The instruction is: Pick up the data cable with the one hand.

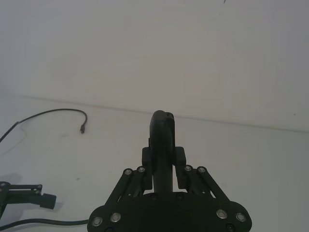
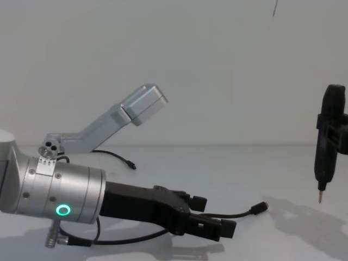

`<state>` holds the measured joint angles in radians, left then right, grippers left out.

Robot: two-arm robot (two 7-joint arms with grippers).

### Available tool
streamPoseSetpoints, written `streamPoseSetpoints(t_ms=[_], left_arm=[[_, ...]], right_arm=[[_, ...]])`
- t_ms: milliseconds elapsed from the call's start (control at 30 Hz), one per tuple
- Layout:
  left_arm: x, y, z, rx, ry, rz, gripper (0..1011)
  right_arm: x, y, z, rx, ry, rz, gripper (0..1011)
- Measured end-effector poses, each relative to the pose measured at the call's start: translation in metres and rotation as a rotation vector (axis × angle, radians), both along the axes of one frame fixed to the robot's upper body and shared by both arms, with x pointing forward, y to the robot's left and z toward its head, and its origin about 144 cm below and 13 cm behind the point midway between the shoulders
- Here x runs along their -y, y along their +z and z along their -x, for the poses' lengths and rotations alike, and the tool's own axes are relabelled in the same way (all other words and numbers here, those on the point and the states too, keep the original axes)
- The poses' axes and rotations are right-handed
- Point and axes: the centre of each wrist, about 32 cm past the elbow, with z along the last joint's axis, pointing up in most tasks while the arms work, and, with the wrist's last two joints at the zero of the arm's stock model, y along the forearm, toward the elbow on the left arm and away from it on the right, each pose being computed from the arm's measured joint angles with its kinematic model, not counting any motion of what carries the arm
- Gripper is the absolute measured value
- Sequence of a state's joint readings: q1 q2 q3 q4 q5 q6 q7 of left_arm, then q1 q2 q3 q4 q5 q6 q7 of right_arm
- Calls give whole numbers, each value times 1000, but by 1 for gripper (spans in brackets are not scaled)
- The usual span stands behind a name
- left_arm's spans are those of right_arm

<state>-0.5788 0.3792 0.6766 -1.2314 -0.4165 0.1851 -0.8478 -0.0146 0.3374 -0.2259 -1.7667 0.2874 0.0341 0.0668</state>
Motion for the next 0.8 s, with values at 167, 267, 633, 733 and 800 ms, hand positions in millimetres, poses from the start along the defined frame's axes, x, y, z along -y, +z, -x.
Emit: streamPoseSetpoints(t_ms=[167,267,633,733,800], left_arm=[[-1,0,-2,-16,-15,5,909],[-1,0,-2,-22,-19,7,806],[-2,0,-4,-33,-28,11,489],[-2,0,-4,-35,-30,12,398],[-2,0,-4,-36,-31,13,315]], right_arm=[[0,0,0,0,0,0,269],[0,0,0,0,0,0,269],[0,0,0,0,0,0,269],[0,0,0,0,0,0,269],[0,0,0,0,0,0,269]])
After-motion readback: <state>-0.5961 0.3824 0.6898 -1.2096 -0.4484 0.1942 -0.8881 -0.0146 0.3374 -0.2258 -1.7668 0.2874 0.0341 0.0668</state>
